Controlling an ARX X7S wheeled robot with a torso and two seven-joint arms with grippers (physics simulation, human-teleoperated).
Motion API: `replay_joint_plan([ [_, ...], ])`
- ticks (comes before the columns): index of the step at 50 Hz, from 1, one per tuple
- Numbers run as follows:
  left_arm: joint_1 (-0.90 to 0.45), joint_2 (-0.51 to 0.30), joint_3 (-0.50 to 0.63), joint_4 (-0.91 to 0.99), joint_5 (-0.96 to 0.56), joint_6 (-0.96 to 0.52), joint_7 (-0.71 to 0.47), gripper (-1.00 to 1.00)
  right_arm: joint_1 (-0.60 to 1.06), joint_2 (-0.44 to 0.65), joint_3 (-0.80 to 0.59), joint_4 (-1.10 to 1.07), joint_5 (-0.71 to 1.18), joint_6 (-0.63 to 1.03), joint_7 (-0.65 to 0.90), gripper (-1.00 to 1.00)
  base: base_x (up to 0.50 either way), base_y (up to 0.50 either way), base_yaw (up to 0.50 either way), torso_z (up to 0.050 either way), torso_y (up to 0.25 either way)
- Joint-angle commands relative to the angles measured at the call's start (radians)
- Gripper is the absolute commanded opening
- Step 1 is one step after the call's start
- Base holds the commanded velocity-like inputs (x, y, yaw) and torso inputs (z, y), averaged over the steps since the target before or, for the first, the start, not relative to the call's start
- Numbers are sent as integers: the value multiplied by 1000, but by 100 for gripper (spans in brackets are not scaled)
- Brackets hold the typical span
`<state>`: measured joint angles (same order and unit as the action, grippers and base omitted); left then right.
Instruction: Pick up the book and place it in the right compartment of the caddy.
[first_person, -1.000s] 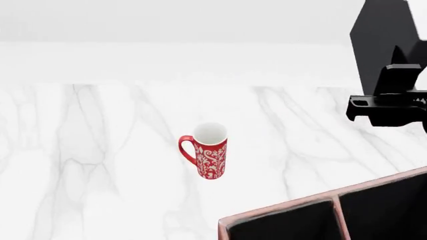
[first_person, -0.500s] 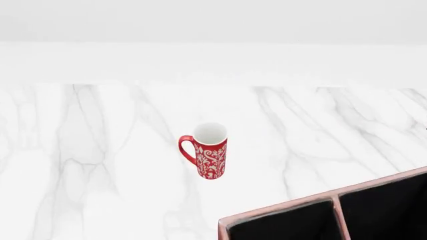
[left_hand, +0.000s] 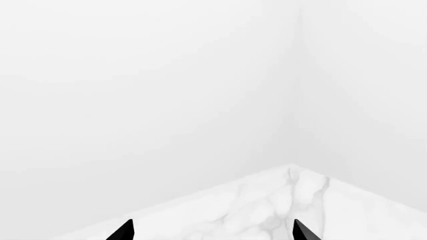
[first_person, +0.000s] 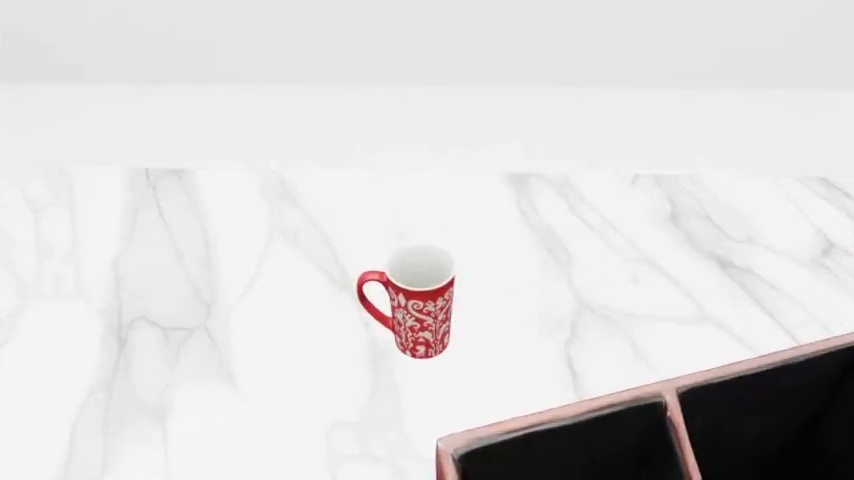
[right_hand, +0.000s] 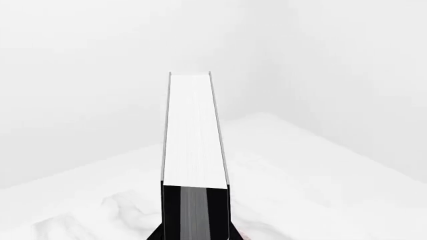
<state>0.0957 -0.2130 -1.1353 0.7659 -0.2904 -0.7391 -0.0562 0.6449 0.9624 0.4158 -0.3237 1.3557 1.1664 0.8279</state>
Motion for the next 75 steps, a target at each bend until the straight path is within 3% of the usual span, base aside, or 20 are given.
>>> replay_joint_plan([
  [1, 6, 21, -23, 2, 14, -1, 23, 100, 64, 12, 75, 27, 46, 71, 95, -100, 0, 0, 0, 10, 0],
  [8, 7, 23, -17, -10, 17, 10, 23, 100, 93, 28, 70, 72, 119, 120, 215, -100, 0, 0, 0, 0, 1],
  [36, 10, 21, -12, -10, 10, 10, 18, 100, 78, 53, 87, 108, 160, 132, 290, -100, 0, 0, 0, 0, 1],
  [62, 16, 23, -2, -17, 12, 19, 12, 100, -31, 27, 93, 104, 52, 79, 205, -100, 0, 0, 0, 0, 1],
  [75, 18, 24, 3, -23, 13, 26, 9, 100, 4, 21, 40, 89, 100, 95, 192, -100, 0, 0, 0, 1, 2],
])
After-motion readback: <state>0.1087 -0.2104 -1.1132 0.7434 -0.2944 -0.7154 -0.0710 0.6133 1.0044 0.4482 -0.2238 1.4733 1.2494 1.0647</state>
